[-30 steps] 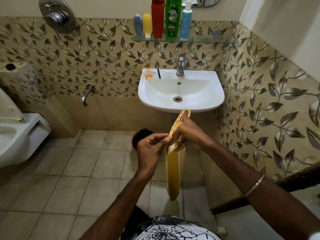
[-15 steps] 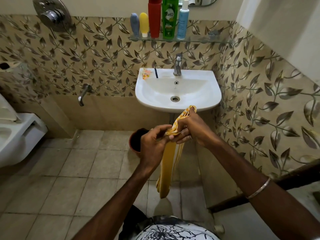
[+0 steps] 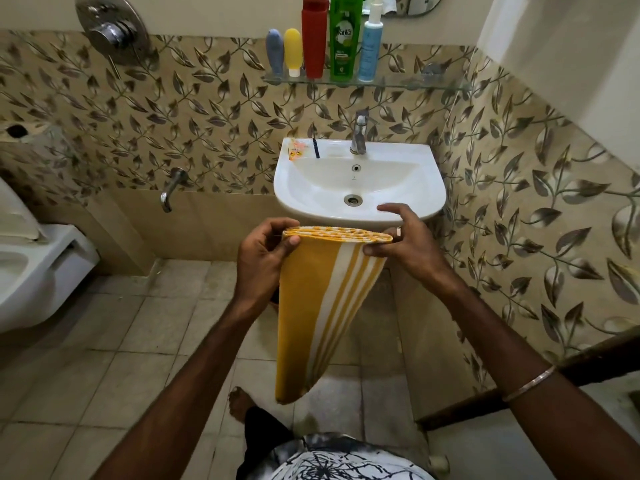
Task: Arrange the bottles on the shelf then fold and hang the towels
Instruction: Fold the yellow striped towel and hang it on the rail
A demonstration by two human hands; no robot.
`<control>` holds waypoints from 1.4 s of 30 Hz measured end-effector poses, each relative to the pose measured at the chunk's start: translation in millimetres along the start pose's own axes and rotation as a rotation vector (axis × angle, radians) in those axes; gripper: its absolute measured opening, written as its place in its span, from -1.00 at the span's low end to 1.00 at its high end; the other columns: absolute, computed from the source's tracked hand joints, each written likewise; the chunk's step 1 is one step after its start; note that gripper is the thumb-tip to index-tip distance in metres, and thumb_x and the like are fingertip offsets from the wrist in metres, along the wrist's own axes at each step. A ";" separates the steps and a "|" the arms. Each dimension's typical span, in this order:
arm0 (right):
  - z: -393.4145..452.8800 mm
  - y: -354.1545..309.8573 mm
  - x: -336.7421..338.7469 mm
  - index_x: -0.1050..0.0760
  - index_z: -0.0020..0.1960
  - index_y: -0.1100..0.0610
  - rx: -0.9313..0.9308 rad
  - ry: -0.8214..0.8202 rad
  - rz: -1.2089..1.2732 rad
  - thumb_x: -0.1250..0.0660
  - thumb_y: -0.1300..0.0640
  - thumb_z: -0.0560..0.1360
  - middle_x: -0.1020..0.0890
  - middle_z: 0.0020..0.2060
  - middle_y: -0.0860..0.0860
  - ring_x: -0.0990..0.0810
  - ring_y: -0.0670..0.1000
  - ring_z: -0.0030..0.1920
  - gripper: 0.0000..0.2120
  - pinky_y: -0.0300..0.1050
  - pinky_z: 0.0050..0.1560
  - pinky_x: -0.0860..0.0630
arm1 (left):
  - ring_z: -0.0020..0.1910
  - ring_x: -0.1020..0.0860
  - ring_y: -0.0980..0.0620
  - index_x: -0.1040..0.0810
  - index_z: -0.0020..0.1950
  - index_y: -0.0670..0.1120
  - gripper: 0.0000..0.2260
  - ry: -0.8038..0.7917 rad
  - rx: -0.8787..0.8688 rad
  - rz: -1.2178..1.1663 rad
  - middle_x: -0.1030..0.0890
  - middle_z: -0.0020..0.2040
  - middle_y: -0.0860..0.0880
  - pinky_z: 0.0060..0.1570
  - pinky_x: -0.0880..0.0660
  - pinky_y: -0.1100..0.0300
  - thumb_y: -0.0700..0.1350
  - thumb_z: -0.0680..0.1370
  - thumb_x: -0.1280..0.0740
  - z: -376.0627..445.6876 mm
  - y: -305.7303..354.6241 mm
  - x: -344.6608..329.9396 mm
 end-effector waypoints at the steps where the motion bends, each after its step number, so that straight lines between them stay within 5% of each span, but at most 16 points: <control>1: 0.4 -1.7 -2.0 -0.55 0.29 -0.01 0.004 -0.037 0.009 -0.64 0.21 0.30 -0.68 0.05 0.04 -0.67 0.00 0.06 -0.40 0.00 0.05 -0.67 | -0.02 -0.62 0.23 -0.60 0.14 -0.14 -0.82 0.004 0.008 0.001 -0.66 0.02 0.01 -0.05 -0.56 0.33 -0.29 0.56 -0.37 3.5 -1.0 3.5; 3: 1.5 -7.9 -6.1 -0.63 0.18 0.18 0.026 -0.084 0.028 -0.58 0.28 0.36 -0.71 0.03 0.07 -0.69 -0.02 0.04 -0.61 -0.03 0.10 -0.66 | -0.02 -0.62 0.22 -0.60 0.14 -0.14 -0.83 -0.005 0.031 0.013 -0.66 0.02 0.00 -0.07 -0.54 0.32 -0.26 0.56 -0.38 10.2 -4.4 8.1; 6: 0.1 -14.2 -14.8 -0.52 0.12 0.39 0.019 -0.129 0.076 -0.45 0.38 0.48 -0.65 -0.05 0.12 -0.63 -0.07 -0.06 -0.76 -0.31 -0.07 -0.60 | -0.05 -0.63 0.23 -0.60 0.13 -0.16 -0.84 -0.036 0.056 0.018 -0.66 -0.01 0.01 -0.10 -0.55 0.32 -0.27 0.55 -0.39 17.1 -6.9 9.5; 12: -1.5 -13.1 -18.3 -0.57 0.26 0.15 -0.057 -0.293 0.075 -0.41 0.21 0.55 -0.68 0.07 0.09 -0.66 0.06 0.08 -0.72 0.13 0.10 -0.57 | -0.06 -0.64 0.24 -0.61 0.17 -0.21 -0.77 -0.050 0.059 0.014 -0.68 0.00 0.02 -0.08 -0.57 0.31 -0.32 0.51 -0.41 25.0 -7.2 16.9; 16: -13.0 -10.1 -22.3 -0.61 0.16 0.19 -0.176 -0.651 0.173 -0.38 0.17 0.54 -0.63 -0.10 0.02 -0.60 -0.05 -0.09 -0.79 -0.18 -0.15 -0.50 | -0.10 -0.64 0.18 -0.65 0.11 -0.13 -0.76 -0.189 0.170 -0.075 -0.72 -0.11 0.05 -0.14 -0.56 0.29 -0.30 0.47 -0.44 26.3 -11.2 19.6; 21: 2.0 -15.7 -15.6 -0.59 0.10 0.18 0.033 -0.211 -0.109 -0.33 0.16 0.61 -0.66 -0.04 0.11 -0.63 0.13 0.02 -0.87 0.13 0.04 -0.53 | -0.15 -0.66 0.20 -0.63 0.13 -0.22 -0.79 -0.162 0.187 -0.058 -0.72 -0.17 0.05 -0.18 -0.58 0.33 -0.35 0.50 -0.41 24.9 -8.8 16.8; 26: -9.3 -6.3 -30.4 -0.61 0.10 0.15 -0.270 -0.488 0.037 -0.34 0.10 0.61 -0.67 -0.15 0.01 -0.64 0.00 -0.14 -0.85 -0.11 -0.09 -0.55 | -0.11 -0.66 0.19 -0.65 0.09 -0.13 -0.80 -0.110 0.218 -0.085 -0.71 -0.12 0.04 -0.18 -0.58 0.30 -0.32 0.51 -0.42 25.1 -14.7 17.7; 29: -0.5 -11.1 -20.3 -0.60 0.09 0.12 -0.136 -0.275 -0.040 -0.32 0.07 0.61 -0.68 -0.07 0.04 -0.66 0.07 0.00 -0.84 0.10 0.12 -0.56 | -0.12 -0.66 0.20 -0.64 0.08 -0.14 -0.81 -0.143 0.189 -0.082 -0.71 -0.12 0.04 -0.18 -0.59 0.30 -0.32 0.51 -0.42 24.1 -9.4 18.2; 33: -7.3 -9.9 -27.0 -0.57 0.21 0.28 -0.294 -0.444 0.061 -0.34 0.12 0.60 -0.63 -0.05 0.14 -0.58 0.12 -0.04 -0.72 0.01 -0.01 -0.48 | -0.11 -0.67 0.18 -0.64 0.09 -0.14 -0.80 -0.155 0.190 -0.103 -0.72 -0.14 0.05 -0.17 -0.60 0.27 -0.33 0.50 -0.42 23.4 -5.7 16.3; 37: -5.9 -13.3 -21.3 -0.63 0.05 0.07 -0.255 -0.359 0.037 -0.34 0.09 0.60 -0.68 -0.16 -0.01 -0.66 -0.02 -0.13 -0.89 -0.10 -0.09 -0.57 | -0.11 -0.67 0.17 -0.64 0.10 -0.15 -0.80 -0.194 0.176 -0.093 -0.72 -0.13 0.04 -0.20 -0.60 0.26 -0.30 0.50 -0.44 22.3 -3.6 18.5; 42: -6.4 -14.8 -12.7 -0.60 0.13 0.22 -0.207 -0.423 -0.015 -0.39 0.11 0.56 -0.65 -0.10 0.13 -0.62 0.11 -0.06 -0.78 0.06 -0.03 -0.53 | -0.09 -0.68 0.12 -0.64 0.13 -0.10 -0.75 -0.238 0.209 -0.066 -0.72 -0.09 0.01 -0.22 -0.61 0.19 -0.28 0.47 -0.47 21.7 -6.0 21.7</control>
Point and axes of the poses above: each hand's wrist, its own z-axis towards the middle knuckle, its own x-axis out of the back of the hand, y = z × x, the point moved 5 cm from there along z, towards the middle knuckle
